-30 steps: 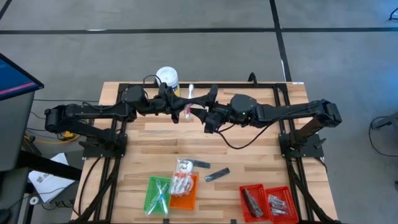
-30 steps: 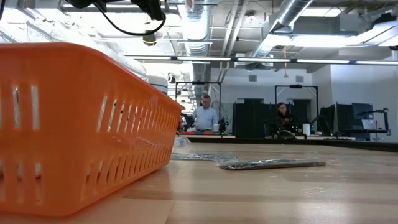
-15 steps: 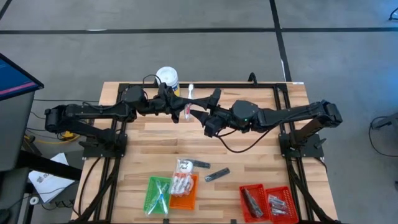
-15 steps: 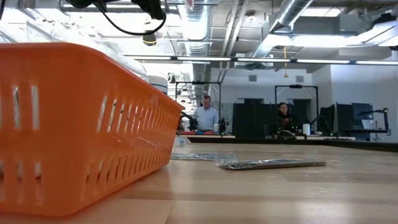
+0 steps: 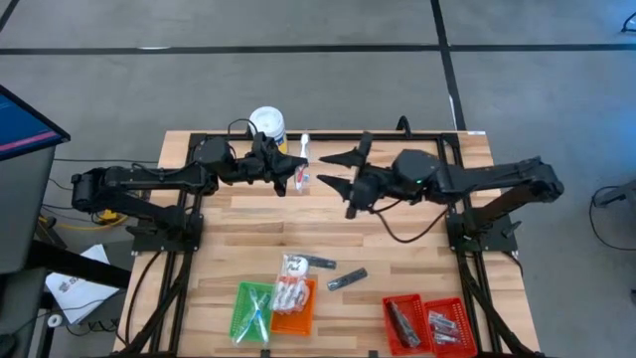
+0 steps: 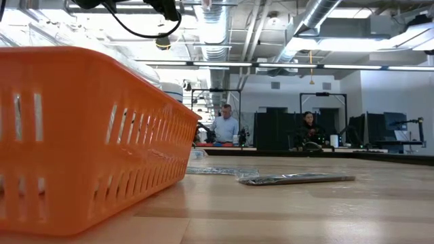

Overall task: Pick & Place Travel size toiletries
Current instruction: Put the orange toothbrush into the green basket

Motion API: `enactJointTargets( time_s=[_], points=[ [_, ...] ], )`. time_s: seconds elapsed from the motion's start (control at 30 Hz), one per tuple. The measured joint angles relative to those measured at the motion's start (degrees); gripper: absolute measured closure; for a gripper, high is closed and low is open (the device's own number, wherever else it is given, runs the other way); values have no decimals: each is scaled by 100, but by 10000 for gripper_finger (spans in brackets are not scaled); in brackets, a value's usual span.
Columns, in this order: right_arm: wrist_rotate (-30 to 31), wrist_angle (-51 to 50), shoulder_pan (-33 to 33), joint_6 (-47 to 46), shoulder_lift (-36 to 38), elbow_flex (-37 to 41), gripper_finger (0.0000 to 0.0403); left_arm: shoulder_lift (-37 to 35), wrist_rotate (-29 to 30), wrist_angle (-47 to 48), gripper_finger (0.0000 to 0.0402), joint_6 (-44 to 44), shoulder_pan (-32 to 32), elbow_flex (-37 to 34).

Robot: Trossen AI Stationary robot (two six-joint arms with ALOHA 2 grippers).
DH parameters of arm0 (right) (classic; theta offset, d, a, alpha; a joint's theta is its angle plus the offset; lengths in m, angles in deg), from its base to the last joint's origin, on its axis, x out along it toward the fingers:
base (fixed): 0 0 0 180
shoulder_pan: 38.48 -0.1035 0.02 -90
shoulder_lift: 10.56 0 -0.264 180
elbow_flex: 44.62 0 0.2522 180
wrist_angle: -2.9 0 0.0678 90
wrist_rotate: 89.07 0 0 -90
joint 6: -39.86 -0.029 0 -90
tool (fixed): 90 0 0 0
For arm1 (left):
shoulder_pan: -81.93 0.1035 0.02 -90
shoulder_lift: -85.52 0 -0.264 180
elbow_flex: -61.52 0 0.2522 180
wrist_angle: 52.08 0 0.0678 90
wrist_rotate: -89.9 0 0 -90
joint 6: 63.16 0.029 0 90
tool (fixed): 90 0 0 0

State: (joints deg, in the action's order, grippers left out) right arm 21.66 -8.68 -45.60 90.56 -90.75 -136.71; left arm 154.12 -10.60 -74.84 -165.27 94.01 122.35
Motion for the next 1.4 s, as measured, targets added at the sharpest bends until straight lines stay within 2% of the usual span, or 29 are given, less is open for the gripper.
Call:
enactJointTargets(
  time_s=[0.17, 0.4, 0.67, 0.77, 1.03, 1.17, 1.4],
  points=[
    [-122, -475, 0, -564, 294, 0, 225, 0, -10, 1, 387, 72, 2, 0],
    [-177, -1135, 126, -2107, 513, 2, 223, 0, -114, 3, 387, 101, 33, 0],
    [-1159, -1706, 483, -3558, 761, 2, 225, 0, -143, 47, 387, 323, -7, 0],
    [-1342, -1851, 587, -4096, 832, 2, 225, 0, -136, 66, 387, 473, -94, -2],
    [-1363, -1963, 691, -5476, 882, 2, 219, 0, 83, 215, 387, 817, -648, 12],
    [-1358, -1927, 654, -6011, 872, 2, 218, 0, 86, 812, 387, 1037, -1064, 255],
    [-1337, -1791, 595, -6638, 862, 2, 223, 0, 201, 2553, 387, 1621, -1897, 967]
  ],
)
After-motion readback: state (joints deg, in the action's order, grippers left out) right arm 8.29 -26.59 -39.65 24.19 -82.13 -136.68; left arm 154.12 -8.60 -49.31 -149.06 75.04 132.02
